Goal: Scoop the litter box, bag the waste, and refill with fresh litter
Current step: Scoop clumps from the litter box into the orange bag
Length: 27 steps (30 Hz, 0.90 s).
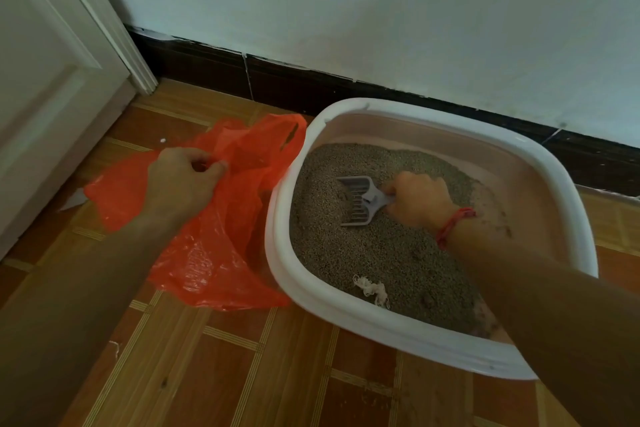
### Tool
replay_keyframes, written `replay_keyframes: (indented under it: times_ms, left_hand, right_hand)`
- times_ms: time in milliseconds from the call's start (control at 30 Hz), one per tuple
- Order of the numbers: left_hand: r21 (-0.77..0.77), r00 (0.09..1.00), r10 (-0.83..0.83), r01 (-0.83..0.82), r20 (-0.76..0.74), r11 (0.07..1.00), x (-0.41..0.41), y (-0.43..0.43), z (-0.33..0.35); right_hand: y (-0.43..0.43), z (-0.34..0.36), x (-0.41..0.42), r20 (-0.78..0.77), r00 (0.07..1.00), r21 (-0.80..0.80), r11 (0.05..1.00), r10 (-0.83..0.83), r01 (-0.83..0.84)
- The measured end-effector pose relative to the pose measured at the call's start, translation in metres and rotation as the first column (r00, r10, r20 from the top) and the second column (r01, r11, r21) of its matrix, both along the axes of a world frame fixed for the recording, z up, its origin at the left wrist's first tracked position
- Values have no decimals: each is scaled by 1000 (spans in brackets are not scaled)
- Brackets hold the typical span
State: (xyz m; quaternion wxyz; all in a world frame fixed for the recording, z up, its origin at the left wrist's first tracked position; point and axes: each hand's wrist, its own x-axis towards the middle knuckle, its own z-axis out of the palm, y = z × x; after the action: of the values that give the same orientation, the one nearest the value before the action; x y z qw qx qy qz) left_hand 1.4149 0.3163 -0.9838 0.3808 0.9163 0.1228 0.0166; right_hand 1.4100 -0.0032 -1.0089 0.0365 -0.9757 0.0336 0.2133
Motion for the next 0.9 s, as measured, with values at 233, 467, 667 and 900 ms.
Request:
replay_keyframes:
  times_ms: [233, 467, 667, 900]
  left_hand:
    - [-24, 1000, 23, -24, -6, 999, -3, 6, 7]
    - [-23, 1000, 6, -7, -16, 1000, -10, 9, 8]
    - [2, 1000, 0, 0, -6, 1000, -12, 11, 12]
    - [-2, 1000, 1, -1, 28, 1000, -13, 12, 18]
  right_hand:
    - [-6, -8, -11, -29, 999, 172, 984, -44, 49]
    - [-22, 11, -16, 82, 991, 313, 946, -108, 77]
    - [-29, 27, -17, 51, 995, 329, 942, -84, 62]
    - [-30, 49, -24, 43, 995, 346, 936, -85, 65]
